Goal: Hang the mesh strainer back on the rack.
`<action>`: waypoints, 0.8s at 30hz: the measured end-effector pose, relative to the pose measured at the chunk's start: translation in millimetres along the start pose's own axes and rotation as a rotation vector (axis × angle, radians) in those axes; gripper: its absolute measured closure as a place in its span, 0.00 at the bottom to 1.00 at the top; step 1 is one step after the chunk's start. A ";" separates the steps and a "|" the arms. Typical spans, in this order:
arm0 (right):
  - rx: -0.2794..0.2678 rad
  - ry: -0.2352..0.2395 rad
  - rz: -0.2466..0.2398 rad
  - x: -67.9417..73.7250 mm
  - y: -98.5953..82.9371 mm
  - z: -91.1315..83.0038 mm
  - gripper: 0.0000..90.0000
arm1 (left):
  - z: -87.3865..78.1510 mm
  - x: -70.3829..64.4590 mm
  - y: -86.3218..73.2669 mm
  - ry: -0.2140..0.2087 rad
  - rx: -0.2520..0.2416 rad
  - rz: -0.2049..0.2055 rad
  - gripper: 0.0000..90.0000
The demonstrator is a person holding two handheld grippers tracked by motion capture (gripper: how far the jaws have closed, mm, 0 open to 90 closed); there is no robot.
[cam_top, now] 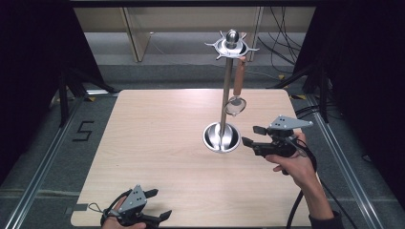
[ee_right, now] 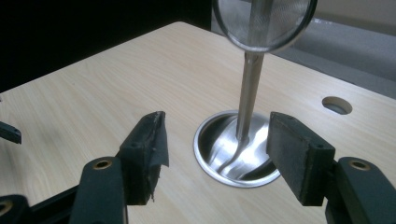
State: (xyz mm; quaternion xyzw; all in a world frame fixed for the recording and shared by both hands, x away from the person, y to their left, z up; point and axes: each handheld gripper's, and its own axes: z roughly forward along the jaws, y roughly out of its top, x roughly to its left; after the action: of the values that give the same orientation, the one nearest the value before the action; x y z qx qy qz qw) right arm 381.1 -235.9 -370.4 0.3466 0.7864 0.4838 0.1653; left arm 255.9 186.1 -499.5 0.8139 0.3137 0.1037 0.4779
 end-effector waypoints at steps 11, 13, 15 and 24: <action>0.021 0.041 0.039 -2.4 -13.9 3.1 0.41 | -1.5 1.9 -0.2 0.012 0.010 0.036 0.16; 0.034 0.048 0.049 -2.2 -16.7 4.3 0.41 | -1.5 0.5 -1.0 0.014 0.002 0.010 0.16; 0.038 0.053 0.054 -1.3 -19.6 7.2 0.40 | -1.1 -0.3 -1.0 0.009 -0.011 0.004 0.16; 0.071 0.049 0.061 2.6 -31.2 17.5 0.39 | -2.2 2.6 0.3 0.013 0.007 0.053 0.16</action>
State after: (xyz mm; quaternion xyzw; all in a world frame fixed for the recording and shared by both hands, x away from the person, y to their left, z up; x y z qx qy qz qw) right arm 377.6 -231.9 -405.8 0.3640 0.7959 0.4689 0.1189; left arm 257.1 189.1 -498.4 0.8228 0.2957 0.1207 0.4701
